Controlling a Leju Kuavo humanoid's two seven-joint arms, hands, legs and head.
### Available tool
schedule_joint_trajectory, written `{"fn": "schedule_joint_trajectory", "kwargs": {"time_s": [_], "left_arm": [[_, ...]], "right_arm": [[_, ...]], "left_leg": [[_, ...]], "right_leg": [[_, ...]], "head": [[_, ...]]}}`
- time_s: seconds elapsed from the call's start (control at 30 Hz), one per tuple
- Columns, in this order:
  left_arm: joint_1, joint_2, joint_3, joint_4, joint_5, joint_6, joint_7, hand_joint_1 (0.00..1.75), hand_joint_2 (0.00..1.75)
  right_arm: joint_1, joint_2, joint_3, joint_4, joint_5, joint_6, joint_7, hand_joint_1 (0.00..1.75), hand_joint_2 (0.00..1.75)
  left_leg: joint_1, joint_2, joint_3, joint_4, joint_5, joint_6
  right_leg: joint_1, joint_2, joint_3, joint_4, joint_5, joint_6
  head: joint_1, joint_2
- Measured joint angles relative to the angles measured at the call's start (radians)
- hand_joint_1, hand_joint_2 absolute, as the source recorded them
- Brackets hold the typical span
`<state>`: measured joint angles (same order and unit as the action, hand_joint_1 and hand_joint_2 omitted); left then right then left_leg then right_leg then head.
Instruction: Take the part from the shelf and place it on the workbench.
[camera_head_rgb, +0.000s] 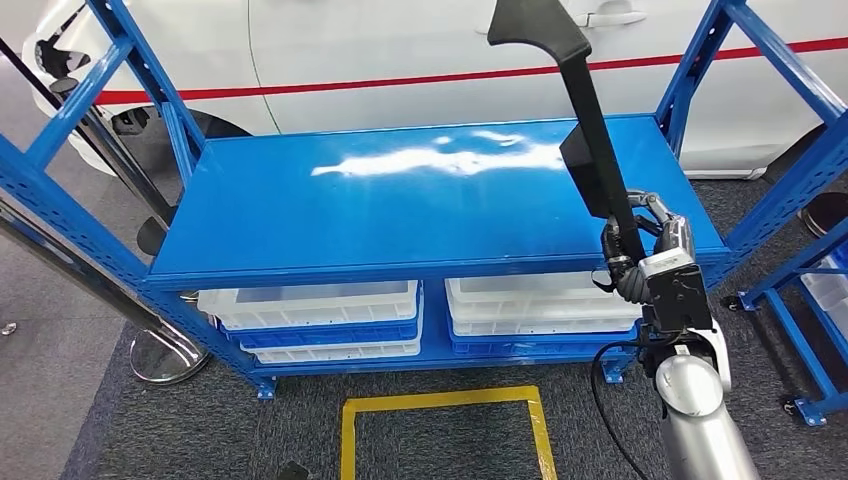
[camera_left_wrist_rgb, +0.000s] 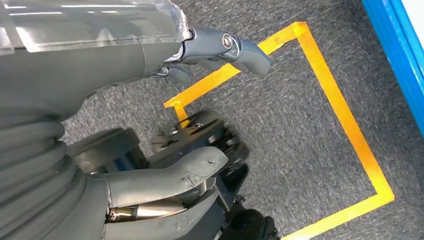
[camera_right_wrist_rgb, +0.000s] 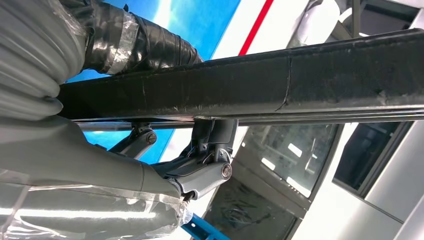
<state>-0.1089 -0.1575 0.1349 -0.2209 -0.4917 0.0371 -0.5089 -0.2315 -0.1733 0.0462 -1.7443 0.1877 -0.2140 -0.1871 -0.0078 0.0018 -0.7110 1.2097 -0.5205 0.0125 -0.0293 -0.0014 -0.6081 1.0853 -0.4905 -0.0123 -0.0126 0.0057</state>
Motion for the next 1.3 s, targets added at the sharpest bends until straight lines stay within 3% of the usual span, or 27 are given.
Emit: {"fn": "schedule_joint_trajectory", "kwargs": {"time_s": [0.03, 0.1, 0.13, 0.2, 0.27, 0.4, 0.47, 0.53, 0.57, 0.63, 0.7, 0.77, 0.9, 0.93, 1.0, 1.07, 1.1, 1.13, 1.17, 1.23, 1.3], "left_arm": [[0.000, 0.000, 0.000, 0.000, 0.000, 0.000, 0.000, 0.00, 1.75], [0.001, 0.000, 0.000, 0.000, 0.000, 0.000, 0.000, 0.00, 1.75], [0.001, 0.000, 0.000, 0.000, 0.000, 0.000, 0.000, 0.00, 1.75], [0.001, 0.000, 0.000, 0.000, 0.000, 0.000, 0.000, 0.00, 1.75], [-0.001, 0.001, 0.000, 0.000, 0.000, 0.000, 0.000, 0.00, 1.75], [0.000, 0.001, 0.000, 0.000, 0.000, 0.000, 0.000, 0.00, 1.75], [-0.001, 0.000, 0.000, 0.000, 0.000, 0.000, 0.000, 0.00, 1.75], [-0.002, 0.000, 0.000, 0.000, 0.000, 0.000, 0.000, 0.00, 1.75], [-0.001, 0.000, 0.000, 0.000, -0.001, 0.000, 0.000, 0.00, 1.75], [0.001, 0.000, 0.000, 0.000, -0.001, 0.000, 0.000, 0.00, 1.75], [0.001, 0.000, 0.000, 0.000, -0.001, 0.000, 0.000, 0.00, 1.75], [0.000, 0.000, 0.001, 0.000, -0.001, 0.000, 0.000, 0.00, 1.75], [0.002, 0.000, 0.001, 0.000, -0.001, 0.000, 0.001, 0.00, 1.75], [0.002, 0.000, 0.001, 0.000, -0.001, 0.000, 0.001, 0.00, 1.75], [0.002, 0.001, 0.001, 0.000, -0.001, 0.000, 0.002, 0.00, 1.75], [0.002, 0.001, 0.001, 0.000, -0.001, 0.000, 0.003, 0.00, 1.75], [0.003, 0.001, 0.001, 0.000, -0.001, 0.000, 0.004, 0.00, 1.75], [0.003, 0.001, 0.001, 0.000, -0.002, 0.000, 0.004, 0.00, 1.75], [0.002, 0.001, 0.001, 0.000, -0.002, 0.000, 0.005, 0.00, 1.75], [0.000, 0.001, 0.001, 0.000, -0.002, 0.000, 0.006, 0.00, 1.75], [-0.002, 0.001, 0.002, 0.000, -0.002, 0.000, 0.006, 0.00, 1.75]], "right_arm": [[0.000, 0.000, 0.000, 0.000, 0.000, 0.000, 0.000, 1.75, 1.75], [0.001, 0.000, 0.000, -0.001, 0.000, 0.000, 0.000, 1.75, 1.75], [0.001, 0.000, 0.000, -0.001, 0.000, 0.000, 0.000, 1.75, 1.75], [0.001, 0.001, 0.000, -0.001, 0.000, 0.000, 0.000, 1.75, 1.75], [0.000, 0.001, 0.000, -0.001, 0.000, 0.000, 0.000, 1.75, 1.75], [0.001, 0.002, 0.001, -0.001, 0.000, 0.000, 0.000, 1.75, 1.75], [0.000, 0.002, 0.001, -0.001, 0.000, 0.000, 0.000, 1.75, 1.75], [0.000, 0.002, 0.001, -0.001, 0.000, 0.000, 0.000, 1.75, 1.75], [0.002, 0.002, 0.001, -0.001, 0.000, 0.000, 0.000, 1.75, 1.75], [0.004, 0.002, 0.001, -0.001, 0.000, 0.000, 0.001, 1.75, 1.75], [0.004, 0.002, 0.001, -0.001, 0.000, 0.000, 0.000, 1.75, 1.75], [0.003, 0.002, 0.001, -0.001, 0.000, 0.000, 0.000, 1.75, 1.75], [0.004, 0.002, 0.001, -0.002, 0.000, 0.000, 0.000, 1.75, 1.75], [0.004, 0.002, 0.001, -0.002, 0.000, 0.000, 0.000, 1.75, 1.75], [0.003, 0.002, 0.001, -0.002, 0.000, 0.000, 0.000, 1.75, 1.75], [0.003, 0.002, 0.001, -0.002, 0.000, 0.000, 0.000, 1.75, 1.75], [0.003, 0.002, 0.001, -0.002, 0.000, 0.000, 0.000, 1.75, 1.75], [0.003, 0.002, 0.001, -0.002, 0.000, -0.001, 0.000, 1.75, 1.75], [0.003, 0.002, 0.001, -0.002, 0.000, -0.001, 0.000, 1.75, 1.75], [0.003, 0.002, 0.001, -0.003, 0.000, -0.001, 0.000, 1.75, 1.75], [0.001, 0.002, 0.001, -0.004, 0.000, -0.001, 0.000, 1.75, 1.75]], "left_leg": [[0.003, 0.000, -0.025, 0.073, -0.042, -0.005], [0.004, 0.000, -0.035, 0.129, -0.062, -0.003], [0.004, -0.001, -0.015, 0.106, -0.048, 0.002], [-0.002, -0.002, 0.068, -0.029, 0.002, 0.020], [-0.011, -0.003, 0.128, -0.138, 0.031, 0.034], [-0.016, 0.000, 0.143, -0.189, 0.060, 0.047], [-0.011, 0.004, 0.147, -0.216, 0.082, 0.054], [-0.012, 0.005, 0.137, -0.220, 0.092, 0.058], [-0.013, 0.006, 0.129, -0.217, 0.095, 0.059], [-0.013, 0.006, 0.114, -0.207, 0.098, 0.057], [-0.012, 0.006, 0.099, -0.189, 0.098, 0.054], [-0.015, 0.005, 0.083, -0.166, 0.095, 0.046], [-0.015, 0.004, 0.066, -0.150, 0.097, 0.026], [-0.014, 0.003, 0.060, -0.135, 0.083, 0.019], [-0.005, 0.000, 0.030, -0.056, 0.021, 0.005], [0.005, 0.000, -0.007, 0.059, -0.046, -0.006], [0.008, 0.001, -0.013, 0.092, -0.059, -0.009], [0.011, 0.000, -0.002, 0.090, -0.054, -0.009], [0.012, 0.000, 0.029, 0.050, -0.034, -0.007], [0.010, -0.001, 0.113, -0.083, 0.010, 0.002], [0.003, -0.003, 0.156, -0.164, 0.027, 0.010]], "right_leg": [[0.001, 0.000, -0.006, 0.000, 0.005, -0.002], [0.006, 0.000, -0.016, 0.000, 0.013, -0.002], [0.008, 0.000, -0.019, 0.000, 0.016, -0.002], [0.010, 0.001, -0.023, -0.001, 0.022, 0.000], [0.010, 0.001, -0.024, -0.006, 0.029, 0.007], [0.007, -0.001, -0.023, -0.020, 0.042, 0.032], [0.009, 0.000, -0.039, 0.023, 0.000, 0.036], [0.009, 0.002, -0.079, 0.130, -0.073, 0.037], [0.009, 0.002, -0.095, 0.180, -0.097, 0.039], [0.007, 0.001, -0.087, 0.197, -0.093, 0.042], [0.005, -0.001, -0.024, 0.095, -0.047, 0.044], [0.008, -0.003, 0.023, 0.006, -0.021, 0.037], [0.011, -0.001, 0.020, -0.013, -0.007, 0.012], [0.009, -0.001, 0.018, -0.015, -0.002, 0.006], [0.007, -0.003, 0.010, -0.016, 0.008, -0.004], [0.008, -0.004, -0.001, -0.016, 0.016, -0.007], [0.008, -0.003, -0.006, -0.016, 0.021, -0.006], [0.009, -0.003, -0.011, -0.016, 0.025, -0.004], [0.009, -0.003, -0.016, -0.016, 0.029, -0.003], [0.008, -0.002, -0.021, -0.016, 0.037, 0.004], [0.006, -0.003, -0.024, -0.019, 0.046, 0.015]], "head": [[0.000, 0.000], [0.000, 0.000], [0.000, 0.000], [0.000, 0.000], [0.000, 0.000], [0.000, 0.000], [0.001, 0.000], [0.001, 0.000], [0.001, 0.000], [0.000, 0.000], [0.001, 0.000], [0.000, 0.000], [0.000, 0.000], [0.000, 0.000], [0.000, 0.000], [0.000, 0.000], [0.000, 0.000], [0.000, 0.000], [0.000, 0.000], [0.000, 0.000], [0.000, 0.000]]}}
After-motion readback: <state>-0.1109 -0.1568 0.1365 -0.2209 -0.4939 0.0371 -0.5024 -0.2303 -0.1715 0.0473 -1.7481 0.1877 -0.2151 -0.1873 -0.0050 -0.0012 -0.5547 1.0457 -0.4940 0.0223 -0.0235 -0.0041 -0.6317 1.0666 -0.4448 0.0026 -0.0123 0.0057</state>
